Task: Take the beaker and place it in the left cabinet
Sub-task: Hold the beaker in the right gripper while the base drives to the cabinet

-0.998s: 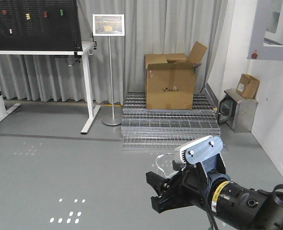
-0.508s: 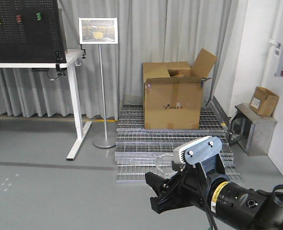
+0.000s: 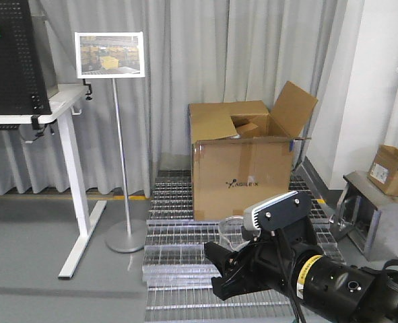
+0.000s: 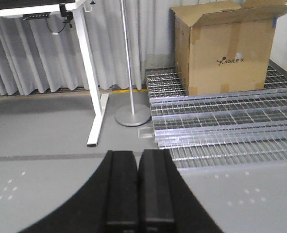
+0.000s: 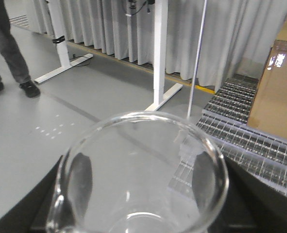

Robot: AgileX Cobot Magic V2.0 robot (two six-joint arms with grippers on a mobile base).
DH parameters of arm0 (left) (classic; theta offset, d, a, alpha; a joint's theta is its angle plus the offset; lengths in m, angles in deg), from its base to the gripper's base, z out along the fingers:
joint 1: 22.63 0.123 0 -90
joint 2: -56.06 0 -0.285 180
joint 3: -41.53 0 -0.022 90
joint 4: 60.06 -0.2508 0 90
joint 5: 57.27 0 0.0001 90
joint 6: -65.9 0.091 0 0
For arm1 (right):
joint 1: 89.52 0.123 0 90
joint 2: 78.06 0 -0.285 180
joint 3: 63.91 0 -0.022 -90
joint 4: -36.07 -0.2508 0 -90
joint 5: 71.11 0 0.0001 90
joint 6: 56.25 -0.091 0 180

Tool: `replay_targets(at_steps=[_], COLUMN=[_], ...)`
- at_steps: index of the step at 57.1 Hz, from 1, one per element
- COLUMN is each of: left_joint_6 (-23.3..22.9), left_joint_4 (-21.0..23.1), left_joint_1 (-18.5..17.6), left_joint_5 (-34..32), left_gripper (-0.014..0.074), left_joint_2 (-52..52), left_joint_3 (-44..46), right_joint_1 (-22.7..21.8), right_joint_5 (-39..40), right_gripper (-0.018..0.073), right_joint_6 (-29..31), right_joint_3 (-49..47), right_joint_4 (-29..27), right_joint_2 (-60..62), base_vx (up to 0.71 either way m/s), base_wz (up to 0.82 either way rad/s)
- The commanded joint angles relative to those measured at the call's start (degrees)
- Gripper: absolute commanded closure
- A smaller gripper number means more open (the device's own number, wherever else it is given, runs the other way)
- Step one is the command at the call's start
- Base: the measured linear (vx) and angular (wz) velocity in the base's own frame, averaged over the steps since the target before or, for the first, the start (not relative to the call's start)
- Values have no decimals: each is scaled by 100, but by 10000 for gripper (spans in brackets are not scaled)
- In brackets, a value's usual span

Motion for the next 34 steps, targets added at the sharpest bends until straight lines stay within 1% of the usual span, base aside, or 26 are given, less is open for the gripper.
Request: replay_targets(at_steps=[1, 20, 34], left_joint_6=[-20, -20, -20], left_joint_4=[11, 11, 11], left_joint_1=[-42, -42, -42], left_joint_5=[-477, -477, -477], left_gripper=[593, 593, 593], left_joint_2=[-101, -101, -101], left_joint_3=[54, 54, 54], right_joint_1=[-23, -23, -23], right_joint_5=[451, 456, 456], right_gripper=[365, 365, 365], right_joint_6=[-3, -3, -3], right_joint_3=[-167, -167, -167], right_joint_4=[-28, -28, -28], right_joint_2=[207, 207, 207], base_vx=[67, 62, 52], base_wz=[-6, -4, -12])
